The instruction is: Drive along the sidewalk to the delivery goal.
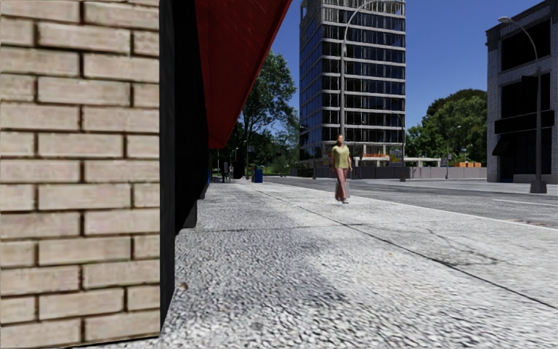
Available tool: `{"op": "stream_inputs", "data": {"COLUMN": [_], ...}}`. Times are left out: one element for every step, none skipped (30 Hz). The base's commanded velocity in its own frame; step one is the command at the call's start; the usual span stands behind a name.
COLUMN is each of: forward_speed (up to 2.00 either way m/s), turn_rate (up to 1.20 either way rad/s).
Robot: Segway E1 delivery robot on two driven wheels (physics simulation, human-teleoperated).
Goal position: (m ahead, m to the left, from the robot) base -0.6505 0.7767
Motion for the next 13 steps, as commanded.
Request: {"op": "stream_inputs", "data": {"forward_speed": [0.00,0.00,0.00,0.00,0.00,0.00,0.00,0.00,0.00,0.00,0.00,0.00,0.00], "turn_rate": [0.00,0.00,0.00,0.00,0.00,0.00,0.00,0.00,0.00,0.00,0.00,0.00,0.00]}}
